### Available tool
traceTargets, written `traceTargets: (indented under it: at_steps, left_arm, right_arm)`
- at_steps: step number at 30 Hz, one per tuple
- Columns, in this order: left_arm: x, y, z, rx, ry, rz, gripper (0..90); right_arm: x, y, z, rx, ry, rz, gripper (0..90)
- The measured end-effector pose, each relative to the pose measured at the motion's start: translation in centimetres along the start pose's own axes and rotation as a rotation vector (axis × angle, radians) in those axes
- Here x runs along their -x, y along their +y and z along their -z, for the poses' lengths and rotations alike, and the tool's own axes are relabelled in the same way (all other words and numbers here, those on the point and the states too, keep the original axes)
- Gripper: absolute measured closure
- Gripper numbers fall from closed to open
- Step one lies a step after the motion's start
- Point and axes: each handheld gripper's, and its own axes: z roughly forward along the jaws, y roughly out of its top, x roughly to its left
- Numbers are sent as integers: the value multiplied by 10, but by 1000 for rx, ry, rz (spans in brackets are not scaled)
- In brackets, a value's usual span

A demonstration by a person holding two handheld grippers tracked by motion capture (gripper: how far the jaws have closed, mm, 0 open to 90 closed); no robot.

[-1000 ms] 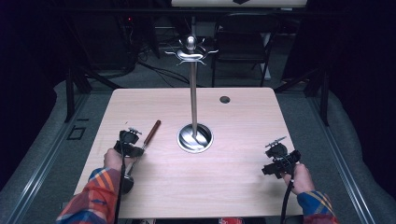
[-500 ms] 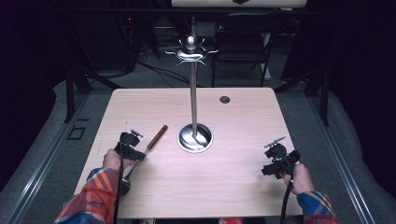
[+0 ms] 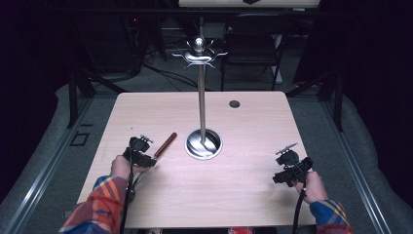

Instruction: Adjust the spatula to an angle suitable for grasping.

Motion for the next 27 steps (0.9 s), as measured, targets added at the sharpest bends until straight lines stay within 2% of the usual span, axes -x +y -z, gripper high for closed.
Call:
traceTargets:
  at_steps: [9, 15, 18, 24, 27]
  left_arm:
    - [-2, 1, -1, 18, 7, 12, 689]
    - [1, 6, -8, -15, 11, -16, 699]
    - [4, 8, -10, -20, 32, -32, 719]
    - [2, 8, -12, -17, 33, -32, 785]
    - [2, 8, -12, -15, 32, -28, 790]
  right_arm:
    - [-1, 0, 1, -2, -2, 3, 150]
    - [0, 1, 0, 4, -11, 2, 150]
    - [0, 0, 0, 2, -11, 3, 151]
    - [0, 0, 0, 4, -13, 1, 150]
    - [0, 0, 0, 2, -16, 0, 150]
